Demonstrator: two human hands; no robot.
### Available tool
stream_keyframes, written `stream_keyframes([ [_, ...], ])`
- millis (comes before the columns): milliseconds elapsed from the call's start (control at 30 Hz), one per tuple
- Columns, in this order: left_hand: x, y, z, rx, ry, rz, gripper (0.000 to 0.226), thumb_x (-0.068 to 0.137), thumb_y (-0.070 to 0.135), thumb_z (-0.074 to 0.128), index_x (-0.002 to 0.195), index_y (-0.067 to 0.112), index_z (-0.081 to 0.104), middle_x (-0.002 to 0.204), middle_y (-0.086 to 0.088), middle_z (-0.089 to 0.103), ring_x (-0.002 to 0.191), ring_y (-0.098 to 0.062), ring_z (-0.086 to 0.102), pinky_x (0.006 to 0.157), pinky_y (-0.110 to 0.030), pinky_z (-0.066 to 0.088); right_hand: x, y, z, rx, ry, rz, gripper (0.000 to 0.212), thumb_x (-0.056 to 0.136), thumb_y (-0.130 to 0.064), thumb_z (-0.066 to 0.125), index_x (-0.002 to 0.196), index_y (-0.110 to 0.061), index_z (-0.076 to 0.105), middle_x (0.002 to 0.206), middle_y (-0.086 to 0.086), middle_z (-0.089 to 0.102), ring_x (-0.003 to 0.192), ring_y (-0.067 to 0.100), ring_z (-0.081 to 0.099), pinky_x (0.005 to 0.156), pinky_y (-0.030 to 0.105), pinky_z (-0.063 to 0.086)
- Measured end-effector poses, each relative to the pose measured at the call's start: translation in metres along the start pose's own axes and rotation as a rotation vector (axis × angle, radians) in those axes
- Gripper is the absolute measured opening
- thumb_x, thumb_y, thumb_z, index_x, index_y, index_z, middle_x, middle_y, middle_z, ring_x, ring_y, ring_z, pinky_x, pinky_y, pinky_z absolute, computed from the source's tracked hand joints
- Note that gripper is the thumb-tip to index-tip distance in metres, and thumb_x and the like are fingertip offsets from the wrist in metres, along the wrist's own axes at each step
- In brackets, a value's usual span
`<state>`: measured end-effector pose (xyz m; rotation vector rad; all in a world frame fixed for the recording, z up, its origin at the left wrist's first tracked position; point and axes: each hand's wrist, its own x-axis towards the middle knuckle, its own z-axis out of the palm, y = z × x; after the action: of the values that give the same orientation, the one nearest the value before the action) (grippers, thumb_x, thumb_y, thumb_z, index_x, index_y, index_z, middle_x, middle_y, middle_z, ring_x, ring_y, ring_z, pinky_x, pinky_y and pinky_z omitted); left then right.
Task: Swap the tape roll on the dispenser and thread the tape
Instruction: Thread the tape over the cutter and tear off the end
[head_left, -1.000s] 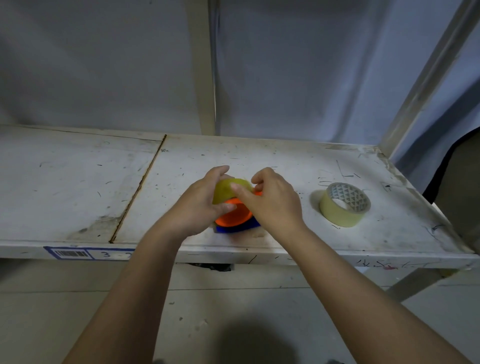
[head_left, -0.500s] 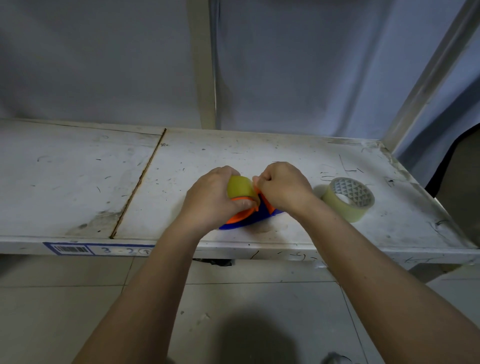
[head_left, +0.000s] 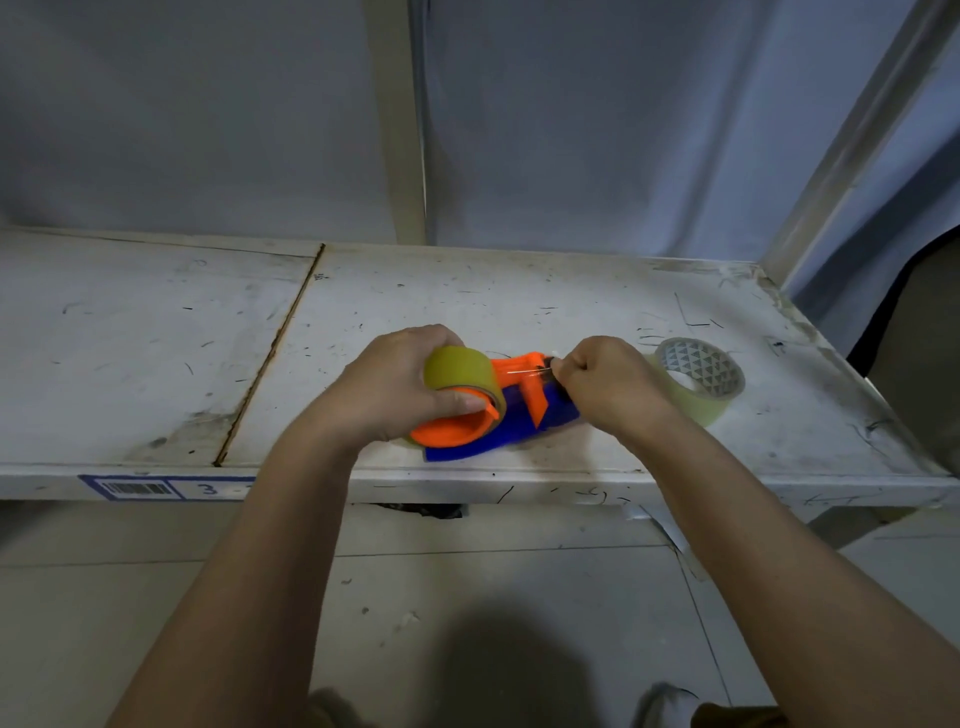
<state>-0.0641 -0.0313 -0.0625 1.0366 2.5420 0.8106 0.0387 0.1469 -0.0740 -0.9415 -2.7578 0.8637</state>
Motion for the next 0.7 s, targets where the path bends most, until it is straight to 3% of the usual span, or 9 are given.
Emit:
stream_keyframes([
  [133, 0.0, 0.003, 0.001, 0.054, -0.022, 0.008, 0.057, 0.069, 0.048, 0.073, 0.119, 0.032, 0.051, 0.114, 0.008, 0.054, 0.099, -0.015, 0.049, 0.075, -0.028, 0.045, 0.0, 0.0, -0.003, 0.09, -0.053, 0.026, 0.031, 0.093, -0.025, 0.05, 0.075, -0.002, 0.061, 0.071, 0.01, 0.053, 0.066, 0.024, 0.049, 0.063, 0.033, 0.038],
  [267, 0.002, 0.01, 0.006, 0.148, -0.013, 0.045, 0.059, 0.072, 0.047, 0.07, 0.124, 0.027, 0.05, 0.121, 0.002, 0.056, 0.102, -0.016, 0.048, 0.083, -0.033, 0.046, 0.001, 0.001, -0.008, 0.216, -0.133, 0.142, 0.032, 0.087, -0.014, 0.055, 0.058, -0.011, 0.041, 0.06, 0.006, 0.037, 0.056, 0.018, 0.033, 0.052, 0.028, 0.026],
  [467, 0.003, 0.01, 0.009, 0.125, -0.017, 0.042, 0.058, 0.074, 0.045, 0.07, 0.125, 0.027, 0.048, 0.124, 0.002, 0.055, 0.099, -0.013, 0.045, 0.081, -0.03, 0.043, 0.004, 0.004, -0.01, 0.236, -0.232, 0.245, 0.01, 0.086, -0.008, 0.053, 0.079, -0.006, 0.047, 0.07, 0.008, 0.037, 0.051, 0.015, 0.023, 0.045, 0.026, 0.018],
  [633, 0.003, 0.008, 0.009, 0.108, -0.006, 0.033, 0.058, 0.072, 0.048, 0.07, 0.123, 0.031, 0.048, 0.123, 0.004, 0.056, 0.102, -0.015, 0.049, 0.081, -0.033, 0.047, 0.006, 0.005, -0.009, 0.234, -0.255, 0.267, 0.013, 0.087, -0.01, 0.053, 0.076, -0.006, 0.047, 0.072, 0.009, 0.04, 0.05, 0.016, 0.023, 0.045, 0.027, 0.018],
  [700, 0.002, 0.008, 0.008, 0.107, -0.012, 0.032, 0.059, 0.071, 0.049, 0.071, 0.123, 0.031, 0.048, 0.122, 0.005, 0.056, 0.104, -0.017, 0.05, 0.083, -0.036, 0.049, 0.007, 0.006, -0.006, 0.24, -0.233, 0.254, 0.024, 0.089, -0.01, 0.052, 0.067, -0.009, 0.042, 0.065, 0.007, 0.037, 0.05, 0.016, 0.023, 0.045, 0.027, 0.018],
])
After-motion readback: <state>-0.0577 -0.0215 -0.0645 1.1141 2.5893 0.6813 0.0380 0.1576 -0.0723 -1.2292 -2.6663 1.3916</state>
